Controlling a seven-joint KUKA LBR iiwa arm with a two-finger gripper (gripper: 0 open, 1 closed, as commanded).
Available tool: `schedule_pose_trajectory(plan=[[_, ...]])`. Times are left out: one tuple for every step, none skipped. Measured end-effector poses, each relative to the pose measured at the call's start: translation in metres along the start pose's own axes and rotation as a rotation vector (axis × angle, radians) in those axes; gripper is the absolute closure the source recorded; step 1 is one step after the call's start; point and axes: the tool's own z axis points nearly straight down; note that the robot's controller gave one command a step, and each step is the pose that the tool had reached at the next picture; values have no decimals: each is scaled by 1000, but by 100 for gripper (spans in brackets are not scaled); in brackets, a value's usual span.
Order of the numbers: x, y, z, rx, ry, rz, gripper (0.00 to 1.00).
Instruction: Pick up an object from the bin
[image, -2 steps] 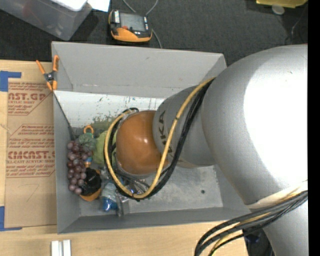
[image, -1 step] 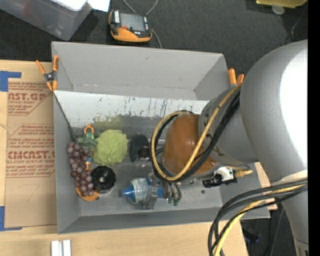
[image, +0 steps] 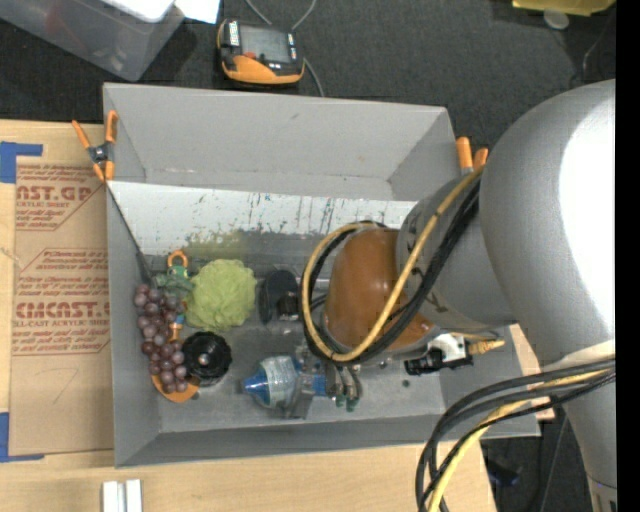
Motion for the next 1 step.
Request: schedule_pose_trajectory(plan=[[1, 0, -4, 0, 2, 0, 100]])
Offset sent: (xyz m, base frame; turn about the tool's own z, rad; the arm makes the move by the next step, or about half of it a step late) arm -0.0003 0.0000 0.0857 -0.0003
